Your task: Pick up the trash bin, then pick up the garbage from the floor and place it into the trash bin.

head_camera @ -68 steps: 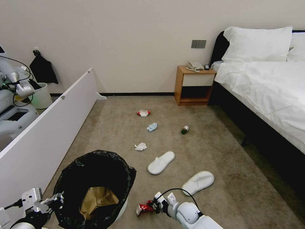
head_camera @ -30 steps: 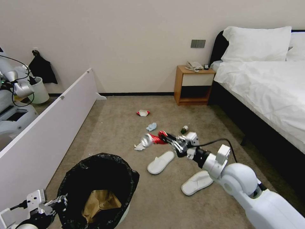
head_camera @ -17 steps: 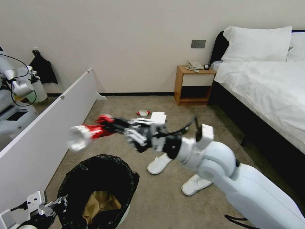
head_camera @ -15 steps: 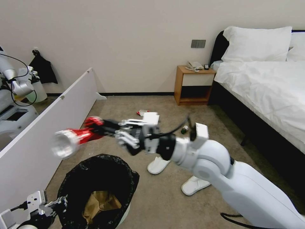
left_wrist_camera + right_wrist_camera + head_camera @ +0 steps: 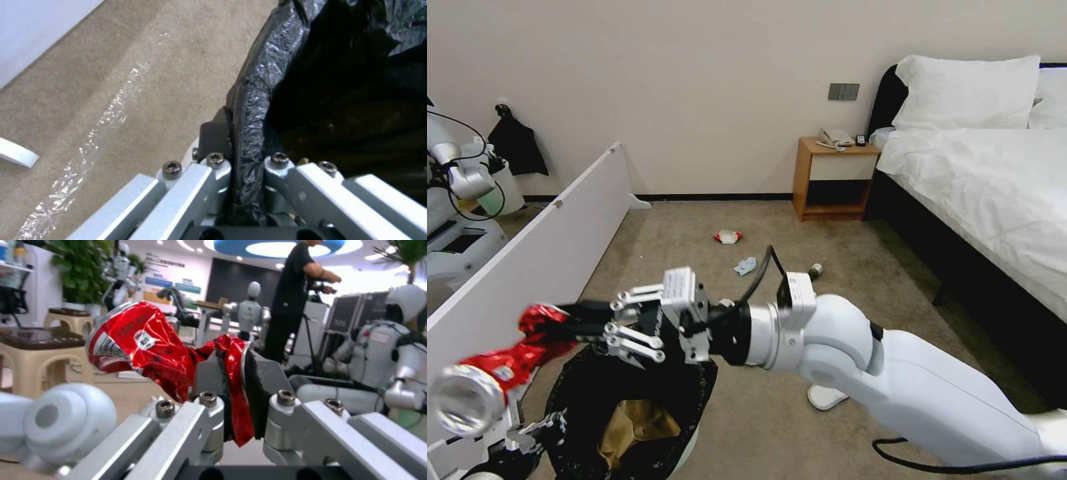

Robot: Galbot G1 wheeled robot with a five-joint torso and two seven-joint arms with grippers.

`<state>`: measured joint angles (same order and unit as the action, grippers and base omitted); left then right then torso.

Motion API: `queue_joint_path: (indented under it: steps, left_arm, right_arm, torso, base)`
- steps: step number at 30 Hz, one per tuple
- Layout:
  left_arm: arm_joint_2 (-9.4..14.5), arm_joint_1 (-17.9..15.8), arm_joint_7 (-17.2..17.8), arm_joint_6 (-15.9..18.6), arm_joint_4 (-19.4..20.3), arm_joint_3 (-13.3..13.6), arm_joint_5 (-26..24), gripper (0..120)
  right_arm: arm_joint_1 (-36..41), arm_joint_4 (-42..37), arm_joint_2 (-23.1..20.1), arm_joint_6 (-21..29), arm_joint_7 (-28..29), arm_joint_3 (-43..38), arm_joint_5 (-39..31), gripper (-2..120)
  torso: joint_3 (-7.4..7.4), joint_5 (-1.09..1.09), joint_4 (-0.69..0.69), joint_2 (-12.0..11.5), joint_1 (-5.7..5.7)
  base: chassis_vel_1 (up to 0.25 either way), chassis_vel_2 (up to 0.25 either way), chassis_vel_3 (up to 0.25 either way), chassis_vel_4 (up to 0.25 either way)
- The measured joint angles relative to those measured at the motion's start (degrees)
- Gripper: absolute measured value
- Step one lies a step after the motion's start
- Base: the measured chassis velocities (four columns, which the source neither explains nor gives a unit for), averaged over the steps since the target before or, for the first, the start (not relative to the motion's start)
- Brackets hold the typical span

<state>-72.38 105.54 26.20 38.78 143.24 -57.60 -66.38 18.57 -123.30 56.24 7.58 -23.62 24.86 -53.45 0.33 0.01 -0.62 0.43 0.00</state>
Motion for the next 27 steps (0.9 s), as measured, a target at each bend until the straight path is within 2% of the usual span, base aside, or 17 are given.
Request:
queue_joint_path:
  steps: [11,27]
  left_arm:
    - [0.27,0.12,0.09,-0.01,0.00,-0.15,0.02,2]
    - [0.58,-0.01,0.15,-0.05,0.00,0.03,-0.05,2]
  right_arm:
    - [7.20,-2.86,-5.40,0.04,-0.57,-4.53,1.41,7]
    - [11.28,-3.17,-8.57,-0.41,-0.92,-7.52,4.09,7]
  torso:
    - [0.00,0.00,0.00,0.00,0.00]
    - [0.00,-0.01,0.01,0.00,0.00]
  base:
    - [0.000,0.000,0.000,0.000]
    - [0.000,0.000,0.000,0.000]
